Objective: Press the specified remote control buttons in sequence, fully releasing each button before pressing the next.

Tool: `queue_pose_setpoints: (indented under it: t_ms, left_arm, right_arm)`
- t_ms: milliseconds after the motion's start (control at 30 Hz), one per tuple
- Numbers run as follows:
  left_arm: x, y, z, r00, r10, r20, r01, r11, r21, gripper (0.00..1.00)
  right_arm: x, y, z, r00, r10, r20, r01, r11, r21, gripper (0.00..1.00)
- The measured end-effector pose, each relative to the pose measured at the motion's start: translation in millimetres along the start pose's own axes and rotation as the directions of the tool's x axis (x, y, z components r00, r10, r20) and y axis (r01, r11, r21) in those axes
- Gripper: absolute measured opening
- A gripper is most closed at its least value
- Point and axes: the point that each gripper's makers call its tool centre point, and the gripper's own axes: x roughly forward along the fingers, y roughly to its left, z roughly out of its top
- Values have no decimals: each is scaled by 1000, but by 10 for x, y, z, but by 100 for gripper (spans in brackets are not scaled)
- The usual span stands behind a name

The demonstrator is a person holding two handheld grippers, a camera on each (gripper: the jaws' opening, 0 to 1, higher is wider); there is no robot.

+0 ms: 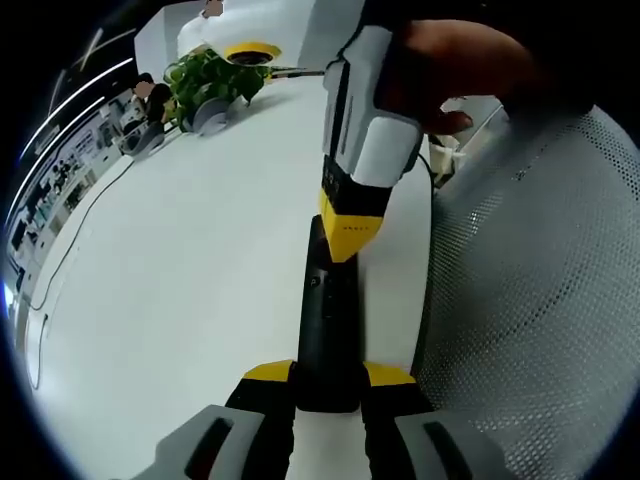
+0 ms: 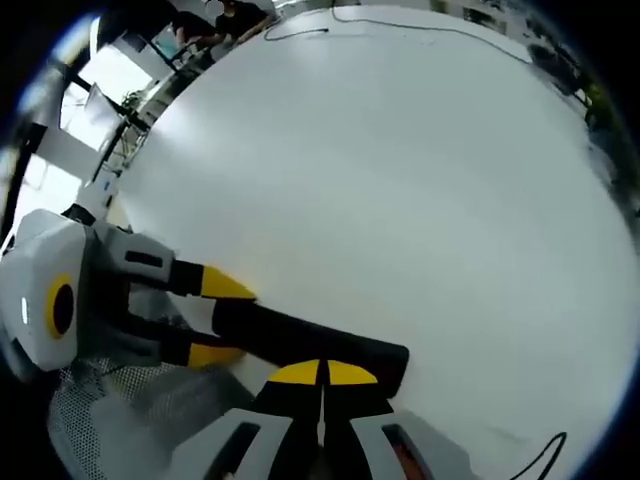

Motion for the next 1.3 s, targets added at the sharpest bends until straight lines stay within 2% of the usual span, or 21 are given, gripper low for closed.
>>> queue_pose_setpoints:
  t_ms: [433, 833, 1300]
  left_arm:
    - [-4, -3, -1, 1000, 1, 2, -1, 1000, 0, 25]
    - [0, 3, 4, 1000, -1, 0, 1, 1000, 2, 25]
    - [-1, -2, 5, 1000, 2, 1, -2, 1000, 2, 25]
  right_arm:
    - [-25, -42, -49, 1000, 5, -20, -4, 999, 45, 0]
    - [1, -55, -56, 999, -20, -28, 20, 1000, -15, 0]
    - [-8, -54, -63, 1000, 19, -15, -18, 998, 56, 0]
